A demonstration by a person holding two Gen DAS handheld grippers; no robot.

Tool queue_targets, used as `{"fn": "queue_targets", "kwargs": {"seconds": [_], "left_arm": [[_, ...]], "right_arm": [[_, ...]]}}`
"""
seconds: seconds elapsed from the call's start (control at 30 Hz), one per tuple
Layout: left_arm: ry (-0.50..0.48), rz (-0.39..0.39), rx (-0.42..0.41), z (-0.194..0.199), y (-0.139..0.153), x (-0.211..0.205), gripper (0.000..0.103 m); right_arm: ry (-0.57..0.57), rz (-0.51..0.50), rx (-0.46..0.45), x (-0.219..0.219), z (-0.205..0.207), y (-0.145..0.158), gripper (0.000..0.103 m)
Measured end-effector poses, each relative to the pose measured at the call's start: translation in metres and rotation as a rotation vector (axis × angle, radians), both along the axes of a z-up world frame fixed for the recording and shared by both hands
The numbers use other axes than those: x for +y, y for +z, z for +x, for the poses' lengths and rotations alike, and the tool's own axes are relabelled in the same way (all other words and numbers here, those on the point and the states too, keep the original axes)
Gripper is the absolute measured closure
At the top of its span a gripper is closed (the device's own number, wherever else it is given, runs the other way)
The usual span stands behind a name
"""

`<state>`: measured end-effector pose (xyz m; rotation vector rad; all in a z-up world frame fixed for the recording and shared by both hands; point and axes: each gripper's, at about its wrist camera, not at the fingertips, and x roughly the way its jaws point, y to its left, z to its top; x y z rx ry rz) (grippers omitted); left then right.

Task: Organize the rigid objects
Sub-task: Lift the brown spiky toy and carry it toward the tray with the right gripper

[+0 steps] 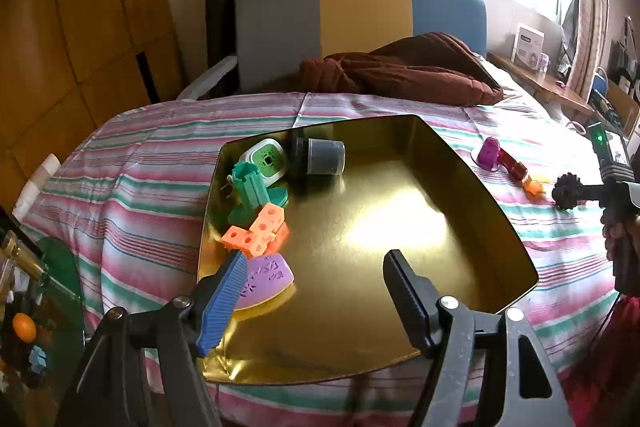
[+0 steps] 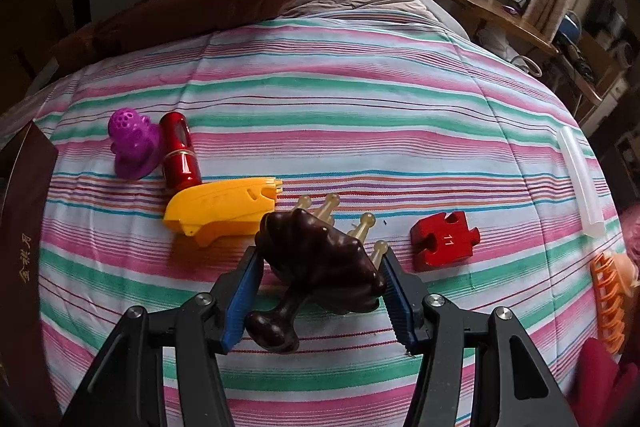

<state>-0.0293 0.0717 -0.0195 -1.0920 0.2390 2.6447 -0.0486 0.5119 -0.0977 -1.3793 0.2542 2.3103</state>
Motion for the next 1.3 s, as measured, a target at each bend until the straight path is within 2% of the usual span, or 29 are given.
{"fn": "queue_targets", "kwargs": {"seconds": [0.37, 0.67, 0.73, 0.97, 1.3], "left_arm": [[0.028, 0.014, -0.008, 0.004, 0.002, -0.014, 0.031], [0.056, 0.035, -0.003, 0.006, 0.005, -0.032, 0.031], [0.064, 0.043, -0.006, 0.006, 0.005, -0.036, 0.031], [0.082, 0.057, -0.019, 0.007, 0.000, -0.050, 0.031], [0.084, 0.073, -0.018, 0.008, 0.000, -0.057, 0.031]], "right_arm": [[0.012, 0.018, -0.007, -0.005, 0.001, -0.001, 0.045], [0.028, 0.057, -0.047, -0.014, 0.002, -0.005, 0.046], [0.037, 0.044, -0.067, -0.016, 0.003, -0.008, 0.049], [0.046, 0.035, -0.074, -0.027, 0.007, -0.009, 0.049], [0.188, 0.028, -0.100, -0.070, 0.004, -0.006, 0.049]]}}
